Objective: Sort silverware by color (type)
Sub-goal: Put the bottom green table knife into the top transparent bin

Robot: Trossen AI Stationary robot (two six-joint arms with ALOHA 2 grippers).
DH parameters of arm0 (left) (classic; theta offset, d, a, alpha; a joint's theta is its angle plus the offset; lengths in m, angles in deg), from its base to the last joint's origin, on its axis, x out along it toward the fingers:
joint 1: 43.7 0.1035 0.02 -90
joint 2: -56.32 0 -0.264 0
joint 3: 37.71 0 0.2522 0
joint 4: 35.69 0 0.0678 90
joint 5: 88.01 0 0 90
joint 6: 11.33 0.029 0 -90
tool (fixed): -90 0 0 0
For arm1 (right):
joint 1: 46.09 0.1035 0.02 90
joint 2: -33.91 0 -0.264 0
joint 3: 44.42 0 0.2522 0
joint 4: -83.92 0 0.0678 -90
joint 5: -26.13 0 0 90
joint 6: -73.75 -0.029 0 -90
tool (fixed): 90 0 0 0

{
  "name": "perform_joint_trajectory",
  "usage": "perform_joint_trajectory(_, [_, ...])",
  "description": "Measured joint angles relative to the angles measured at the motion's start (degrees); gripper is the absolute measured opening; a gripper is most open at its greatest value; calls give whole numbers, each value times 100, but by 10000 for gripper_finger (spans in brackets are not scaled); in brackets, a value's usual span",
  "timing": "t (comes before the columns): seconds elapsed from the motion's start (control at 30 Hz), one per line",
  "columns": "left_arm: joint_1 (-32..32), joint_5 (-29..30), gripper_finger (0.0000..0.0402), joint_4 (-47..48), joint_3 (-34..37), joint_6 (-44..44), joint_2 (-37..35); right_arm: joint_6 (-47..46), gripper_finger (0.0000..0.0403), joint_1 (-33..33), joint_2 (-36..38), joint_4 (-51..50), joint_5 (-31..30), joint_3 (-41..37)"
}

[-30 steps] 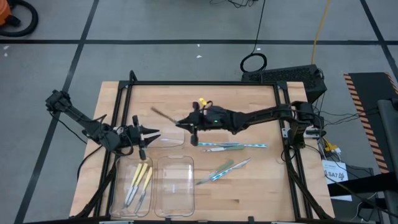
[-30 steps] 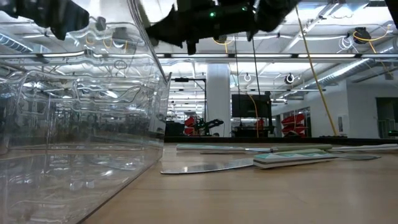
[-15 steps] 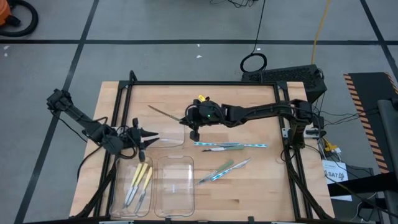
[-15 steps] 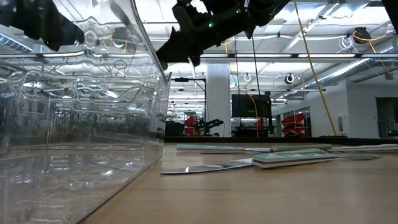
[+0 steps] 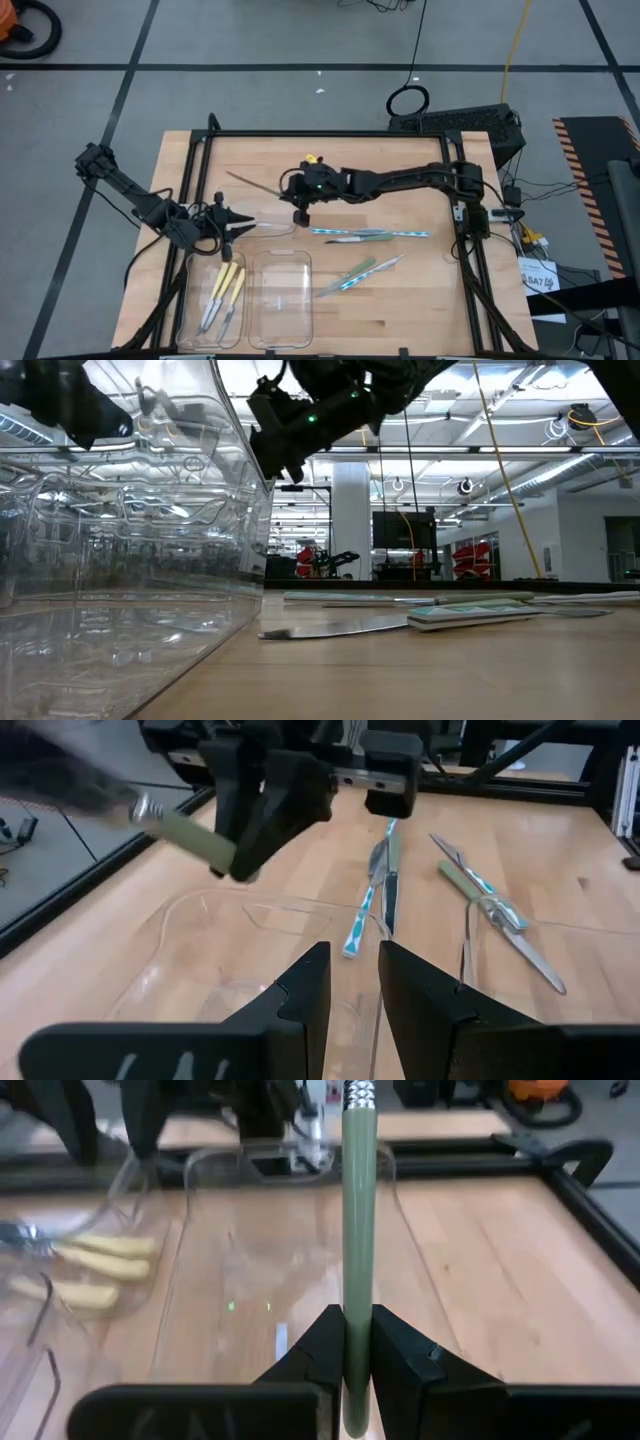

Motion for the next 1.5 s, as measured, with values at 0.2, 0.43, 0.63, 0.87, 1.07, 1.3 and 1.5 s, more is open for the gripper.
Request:
perform_joint_trajectory(0.2, [-31,-45,97,280,-171,-178,10,146,29,-56,-67,-1013,10,579])
perform_joint_trajectory(0.43, [-111,-99,97,325,-174,-235,8,-101,30,-170,-151,-1084,125,627])
perform_joint_trajectory(0.63, [-96,-97,97,388,-174,-278,9,-118,31,-146,-411,-1094,146,625])
perform_joint_trajectory(0.87, [-96,-97,97,394,-174,-243,8,-87,31,-150,-640,-978,141,625])
perform_joint_trajectory(1.07, [-96,-95,97,400,-174,-209,10,44,31,-146,-646,-956,126,620])
perform_joint_trajectory(1.3, [-96,-91,97,398,-174,-150,10,82,45,-143,-646,-1008,131,620])
perform_joint_trajectory(1.5, [-96,-87,97,396,-174,-149,10,189,43,-102,-646,-1076,131,620])
